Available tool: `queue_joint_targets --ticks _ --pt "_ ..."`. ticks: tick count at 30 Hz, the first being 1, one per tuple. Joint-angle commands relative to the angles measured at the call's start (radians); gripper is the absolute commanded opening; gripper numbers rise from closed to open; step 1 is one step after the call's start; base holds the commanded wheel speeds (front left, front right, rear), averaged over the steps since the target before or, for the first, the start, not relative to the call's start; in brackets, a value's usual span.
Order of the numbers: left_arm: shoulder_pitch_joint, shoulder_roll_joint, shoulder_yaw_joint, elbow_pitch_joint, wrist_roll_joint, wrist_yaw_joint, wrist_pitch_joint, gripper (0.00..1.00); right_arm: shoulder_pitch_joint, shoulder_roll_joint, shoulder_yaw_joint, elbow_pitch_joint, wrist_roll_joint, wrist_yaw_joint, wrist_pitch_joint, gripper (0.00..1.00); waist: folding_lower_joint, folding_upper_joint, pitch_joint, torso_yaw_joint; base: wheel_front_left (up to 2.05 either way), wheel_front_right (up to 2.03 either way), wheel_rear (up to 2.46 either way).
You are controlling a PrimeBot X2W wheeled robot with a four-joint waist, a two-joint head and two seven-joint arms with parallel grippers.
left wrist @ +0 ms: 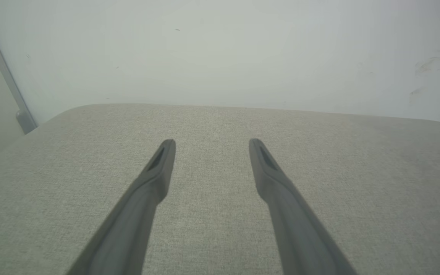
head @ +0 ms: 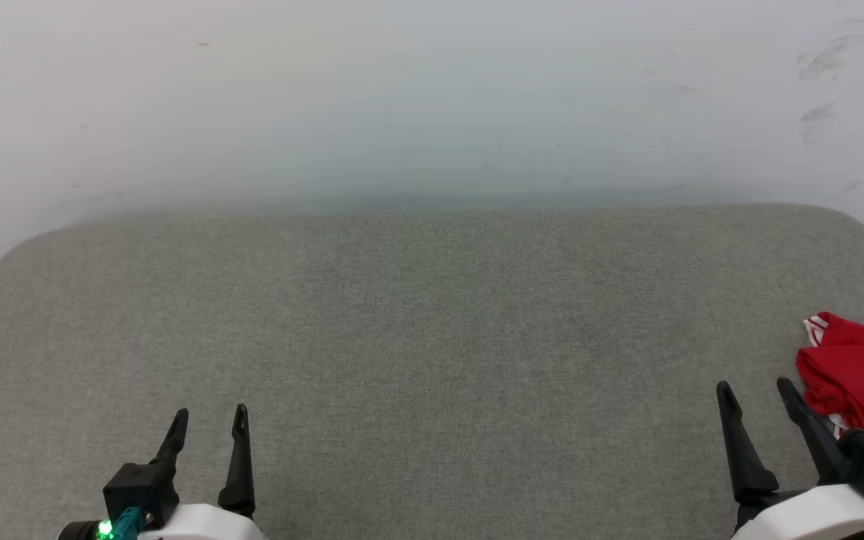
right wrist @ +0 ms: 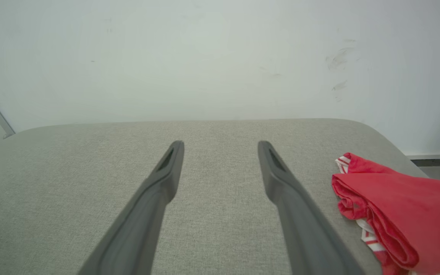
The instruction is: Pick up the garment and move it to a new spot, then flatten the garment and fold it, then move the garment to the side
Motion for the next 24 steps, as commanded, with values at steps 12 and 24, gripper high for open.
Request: queue_joint_targets --ticks 12,24 --pt "-0.005 -0.027 0.027 0.031 -0.122 -0.029 0.04 0.0 -0.022 -0.003 0.002 0.062 0.148 0.0 0.004 0.0 0.0 0.0 0.003 0.001 0.0 0.0 0.0" --pt "-0.035 -0.063 0.084 0.042 -0.333 -0.079 0.103 0.0 -0.07 -0.009 0.002 0.13 0.402 0.0 0.008 0.0 0.0 0.0 0.01 0.003 0.0 0.0 0.0"
